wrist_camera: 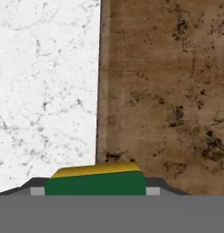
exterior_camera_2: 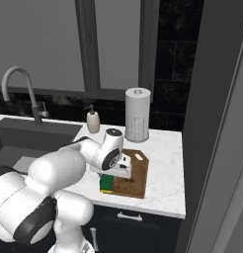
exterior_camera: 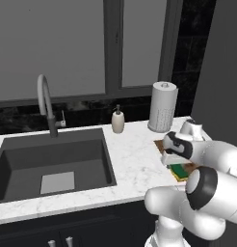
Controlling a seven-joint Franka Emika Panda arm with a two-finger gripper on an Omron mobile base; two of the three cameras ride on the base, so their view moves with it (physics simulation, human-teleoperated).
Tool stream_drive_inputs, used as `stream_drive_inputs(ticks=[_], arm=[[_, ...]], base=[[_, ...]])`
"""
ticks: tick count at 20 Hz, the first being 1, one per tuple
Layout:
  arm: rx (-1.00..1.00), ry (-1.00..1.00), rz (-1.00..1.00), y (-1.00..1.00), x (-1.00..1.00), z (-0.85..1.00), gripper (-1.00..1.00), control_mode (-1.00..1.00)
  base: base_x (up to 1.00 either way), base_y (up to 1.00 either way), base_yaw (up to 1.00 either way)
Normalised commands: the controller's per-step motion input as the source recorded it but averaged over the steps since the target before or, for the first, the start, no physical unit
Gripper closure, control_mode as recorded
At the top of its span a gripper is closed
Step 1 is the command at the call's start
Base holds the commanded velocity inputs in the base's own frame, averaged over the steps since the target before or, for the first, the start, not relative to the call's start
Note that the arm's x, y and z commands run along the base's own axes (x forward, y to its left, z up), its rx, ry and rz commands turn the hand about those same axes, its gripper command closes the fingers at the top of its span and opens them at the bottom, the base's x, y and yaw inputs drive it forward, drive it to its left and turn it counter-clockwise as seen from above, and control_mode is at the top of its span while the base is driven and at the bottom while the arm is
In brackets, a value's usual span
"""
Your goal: Pick up the sponge from the counter and clean the cutting board by briefly scrubbing or pressing down on the cutting board. Once finished, release the sponge.
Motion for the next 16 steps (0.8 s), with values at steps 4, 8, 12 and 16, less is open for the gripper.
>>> stream_drive_inputs(ticks=[4, 8, 12, 16], arm=[[0.0, -0.01, 0.0, -0.15, 0.01, -0.26, 1.0, -1.0], [0.01, -0.01, 0.0, -0.01, 0.09, -0.03, 1.0, -1.0], [0.0, 0.0, 0.0, 0.0, 0.23, 0.0, 1.0, -1.0], [0.0, 0.0, 0.0, -0.03, 0.28, 0.02, 1.0, -1.0]], base=[[0.0, 0.0, 0.0], [0.0, 0.0, 0.0], [0.0, 0.0, 0.0], [0.0, 0.0, 0.0]])
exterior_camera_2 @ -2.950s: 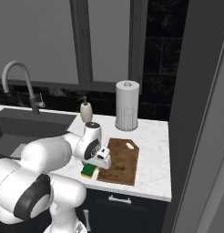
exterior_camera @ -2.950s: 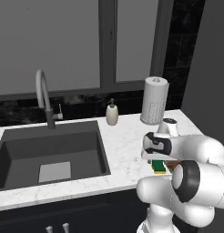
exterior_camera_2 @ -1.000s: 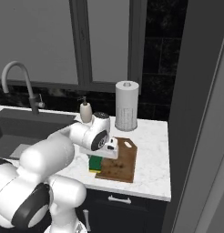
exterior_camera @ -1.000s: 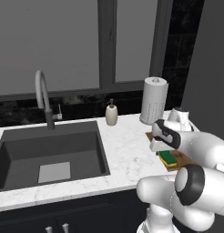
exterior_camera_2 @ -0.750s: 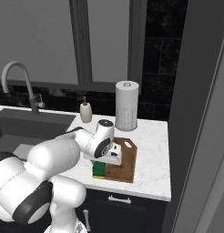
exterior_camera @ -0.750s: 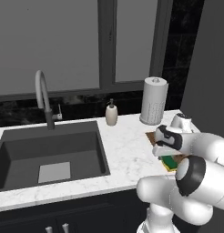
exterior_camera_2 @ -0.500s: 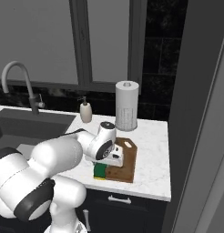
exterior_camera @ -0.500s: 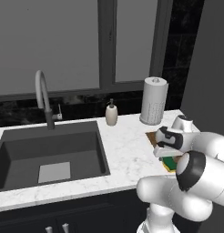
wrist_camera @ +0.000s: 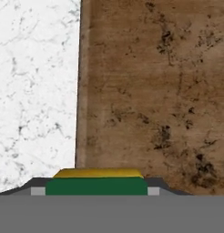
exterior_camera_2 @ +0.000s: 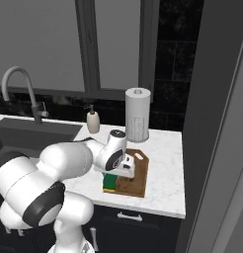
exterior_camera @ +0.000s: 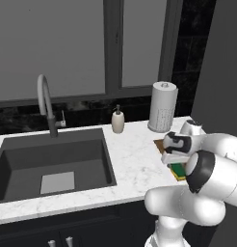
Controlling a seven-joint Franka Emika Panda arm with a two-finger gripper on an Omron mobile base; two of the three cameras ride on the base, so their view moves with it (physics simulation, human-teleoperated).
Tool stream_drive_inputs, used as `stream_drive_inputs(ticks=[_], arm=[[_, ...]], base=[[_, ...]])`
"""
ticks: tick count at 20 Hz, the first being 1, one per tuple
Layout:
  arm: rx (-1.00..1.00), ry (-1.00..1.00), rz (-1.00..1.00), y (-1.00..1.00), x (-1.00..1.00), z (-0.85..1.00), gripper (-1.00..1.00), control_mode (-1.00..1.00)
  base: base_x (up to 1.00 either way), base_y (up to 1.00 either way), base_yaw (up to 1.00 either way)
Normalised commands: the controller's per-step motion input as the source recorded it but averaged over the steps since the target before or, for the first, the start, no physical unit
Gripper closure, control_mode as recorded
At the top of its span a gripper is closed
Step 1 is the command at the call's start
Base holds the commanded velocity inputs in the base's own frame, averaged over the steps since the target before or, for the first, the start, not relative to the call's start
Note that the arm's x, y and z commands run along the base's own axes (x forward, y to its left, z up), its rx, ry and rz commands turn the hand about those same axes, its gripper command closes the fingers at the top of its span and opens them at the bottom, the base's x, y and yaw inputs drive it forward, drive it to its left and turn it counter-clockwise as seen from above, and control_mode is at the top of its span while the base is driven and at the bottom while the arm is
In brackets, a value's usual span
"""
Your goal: Pick up the sponge from the counter and clean the cutting board by briefly scrubbing or pressing down on the cutting board. Once finished, release the sponge.
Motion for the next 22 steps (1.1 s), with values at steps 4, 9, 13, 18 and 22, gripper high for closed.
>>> stream_drive_inputs(ticks=[4, 9, 13, 18, 22], arm=[[0.0, 0.0, 0.0, -0.03, 0.39, 0.11, 1.0, -1.0], [0.01, 0.0, 0.0, -0.04, 0.52, 0.12, 1.0, -1.0], [0.03, 0.0, 0.0, -0.04, 0.57, 0.08, 1.0, -1.0], [0.04, 0.0, 0.0, -0.07, 0.52, 0.06, 1.0, -1.0], [0.04, -0.05, 0.0, -0.15, 0.03, 0.0, 1.0, -1.0]], base=[[0.0, 0.0, 0.0], [0.0, 0.0, 0.0], [0.0, 0.0, 0.0], [0.0, 0.0, 0.0], [0.0, 0.0, 0.0]])
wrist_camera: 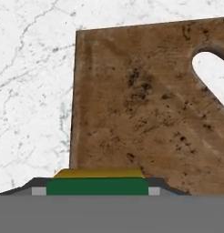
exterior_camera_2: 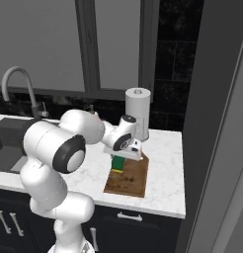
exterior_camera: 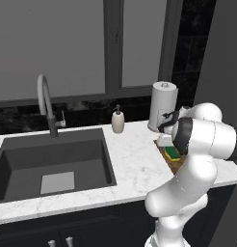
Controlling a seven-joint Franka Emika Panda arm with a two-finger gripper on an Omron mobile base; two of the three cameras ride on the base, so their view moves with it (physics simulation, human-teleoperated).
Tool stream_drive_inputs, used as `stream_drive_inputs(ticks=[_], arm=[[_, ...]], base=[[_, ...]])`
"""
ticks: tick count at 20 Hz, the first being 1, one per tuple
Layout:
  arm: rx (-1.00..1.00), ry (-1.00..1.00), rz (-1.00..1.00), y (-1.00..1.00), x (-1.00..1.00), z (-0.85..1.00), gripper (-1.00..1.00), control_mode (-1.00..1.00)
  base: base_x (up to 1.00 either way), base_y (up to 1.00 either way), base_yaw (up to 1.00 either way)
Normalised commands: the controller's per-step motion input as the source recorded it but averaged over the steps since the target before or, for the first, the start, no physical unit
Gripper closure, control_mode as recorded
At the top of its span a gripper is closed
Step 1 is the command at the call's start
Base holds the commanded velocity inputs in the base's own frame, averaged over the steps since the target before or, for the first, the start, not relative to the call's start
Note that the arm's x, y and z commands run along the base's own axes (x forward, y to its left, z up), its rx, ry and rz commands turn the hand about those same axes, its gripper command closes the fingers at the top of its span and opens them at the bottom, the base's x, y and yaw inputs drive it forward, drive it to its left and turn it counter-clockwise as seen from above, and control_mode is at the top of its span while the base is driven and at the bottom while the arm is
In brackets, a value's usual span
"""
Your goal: Pick up the sponge from the counter and clean the cutting board by briefly scrubbing or pressing down on the cutting board. Once finished, release the sponge.
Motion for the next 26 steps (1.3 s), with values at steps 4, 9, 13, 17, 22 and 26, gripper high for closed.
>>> stream_drive_inputs(ticks=[4, 9, 13, 17, 22, 26], arm=[[0.0, -0.12, 0.0, -0.24, -0.16, 0.0, 1.0, -1.0], [0.0, -0.13, 0.0, -0.17, -0.28, 0.0, 1.0, -1.0], [0.0, -0.09, 0.0, -0.01, -0.27, 0.0, 1.0, -1.0], [0.0, -0.05, 0.0, 0.0, -0.35, -0.04, 1.0, -1.0], [-0.02, -0.03, 0.0, -0.1, -0.51, -0.05, 1.0, -1.0], [-0.05, 0.0, 0.0, -0.2, -0.42, -0.07, 1.0, -1.0]], base=[[0.0, 0.0, 0.0], [0.0, 0.0, 0.0], [0.0, 0.0, 0.0], [0.0, 0.0, 0.0], [0.0, 0.0, 0.0], [0.0, 0.0, 0.0]])
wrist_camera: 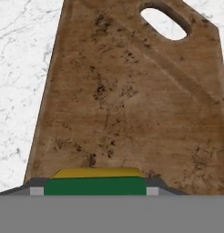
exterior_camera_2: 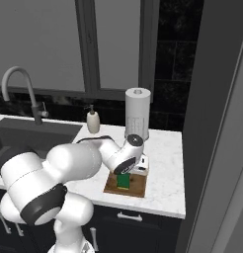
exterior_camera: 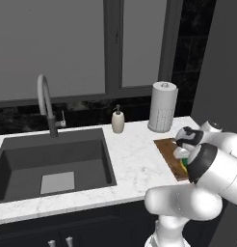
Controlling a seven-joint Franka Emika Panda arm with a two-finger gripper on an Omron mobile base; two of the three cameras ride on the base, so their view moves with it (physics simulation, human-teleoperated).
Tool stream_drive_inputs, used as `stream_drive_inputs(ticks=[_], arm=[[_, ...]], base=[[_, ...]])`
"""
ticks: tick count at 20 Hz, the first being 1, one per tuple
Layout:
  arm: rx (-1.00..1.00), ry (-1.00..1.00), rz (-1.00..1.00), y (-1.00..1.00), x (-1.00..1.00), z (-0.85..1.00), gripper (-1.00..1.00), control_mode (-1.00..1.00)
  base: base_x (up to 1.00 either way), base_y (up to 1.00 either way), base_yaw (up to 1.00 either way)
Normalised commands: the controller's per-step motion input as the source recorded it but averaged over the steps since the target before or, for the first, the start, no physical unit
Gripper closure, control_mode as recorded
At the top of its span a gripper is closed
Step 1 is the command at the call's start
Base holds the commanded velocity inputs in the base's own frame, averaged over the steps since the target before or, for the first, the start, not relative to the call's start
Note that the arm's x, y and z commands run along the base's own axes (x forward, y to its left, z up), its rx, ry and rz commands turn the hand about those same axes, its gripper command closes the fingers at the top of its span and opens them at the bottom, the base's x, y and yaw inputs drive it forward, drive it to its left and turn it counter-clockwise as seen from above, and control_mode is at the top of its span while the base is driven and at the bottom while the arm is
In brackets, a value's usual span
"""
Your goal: Pick up the sponge from the counter and clean the cutting board by briefly scrubbing or pressing down on the cutting board. Once finished, release the sponge.
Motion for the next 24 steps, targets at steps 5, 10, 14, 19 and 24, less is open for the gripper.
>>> stream_drive_inputs(ticks=[5, 10, 14, 19, 24], arm=[[-0.07, 0.0, 0.0, -0.34, -0.03, -0.05, 1.0, -1.0], [-0.02, -0.02, 0.0, -0.55, 0.0, -0.05, 1.0, -1.0], [0.0, -0.05, 0.0, -0.63, 0.0, 0.0, 1.0, -1.0], [0.0, -0.02, 0.0, -0.3, 0.36, 0.0, 1.0, -1.0], [0.02, -0.02, 0.0, 0.0, 0.86, 0.01, 1.0, -1.0]], base=[[0.0, 0.0, 0.0], [0.0, 0.0, 0.0], [0.0, 0.0, 0.0], [0.0, 0.0, 0.0], [0.0, 0.0, 0.0]])
